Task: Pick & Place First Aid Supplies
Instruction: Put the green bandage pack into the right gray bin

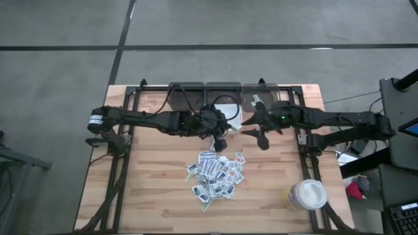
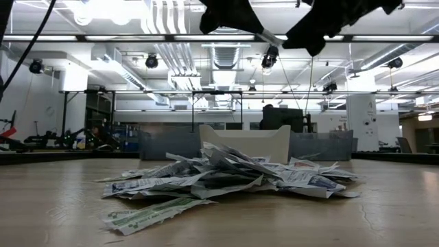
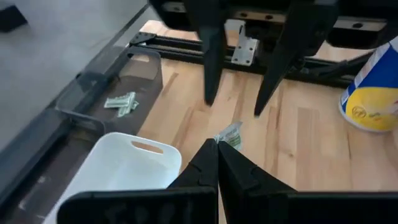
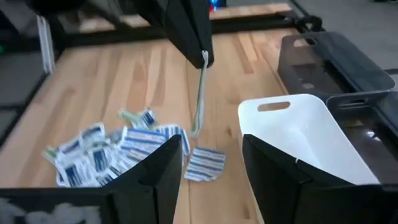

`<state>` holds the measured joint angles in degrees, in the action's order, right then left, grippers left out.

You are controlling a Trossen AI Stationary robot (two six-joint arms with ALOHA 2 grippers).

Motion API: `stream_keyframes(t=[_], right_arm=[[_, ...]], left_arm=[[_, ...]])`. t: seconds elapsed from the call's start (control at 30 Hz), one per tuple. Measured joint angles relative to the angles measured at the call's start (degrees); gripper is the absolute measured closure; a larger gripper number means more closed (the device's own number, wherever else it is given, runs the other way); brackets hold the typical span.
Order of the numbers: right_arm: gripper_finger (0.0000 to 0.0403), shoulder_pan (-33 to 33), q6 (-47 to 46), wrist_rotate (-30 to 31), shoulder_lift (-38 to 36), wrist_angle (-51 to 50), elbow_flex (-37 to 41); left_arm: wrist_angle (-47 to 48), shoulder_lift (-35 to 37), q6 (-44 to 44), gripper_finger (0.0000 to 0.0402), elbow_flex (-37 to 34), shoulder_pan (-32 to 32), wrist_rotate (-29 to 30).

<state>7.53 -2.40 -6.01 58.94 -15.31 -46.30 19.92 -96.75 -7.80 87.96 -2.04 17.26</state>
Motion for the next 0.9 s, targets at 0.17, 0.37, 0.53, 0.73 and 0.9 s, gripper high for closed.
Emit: stream_keyframes(t=[0.17,0.37,0.53,0.73,0.9], right_arm=[[0.0226,0.02,2.54,0.10,5.55,-3.55,-6.05],[0.0225,0.58,2.59,0.17,10.45,-8.14,-12.10],[0.0230,0.76,2.95,0.15,13.68,-11.73,-16.36],[0.0266,0.76,3.73,0.12,16.81,-17.05,-20.26],[0.0317,0.76,3.98,0.10,18.23,-19.28,-21.75]], left_arm=[[0.02,-0.38,2.21,0.0401,-0.02,0.01,0.33],[0.04,-0.52,2.85,0.0401,-0.02,0.07,0.40],[0.04,-0.52,2.87,0.0401,-0.02,0.07,0.43],[0.02,-0.52,2.83,0.0402,-0.02,0.00,0.46],[0.02,-0.50,2.81,0.0402,-0.02,0.00,0.59]])
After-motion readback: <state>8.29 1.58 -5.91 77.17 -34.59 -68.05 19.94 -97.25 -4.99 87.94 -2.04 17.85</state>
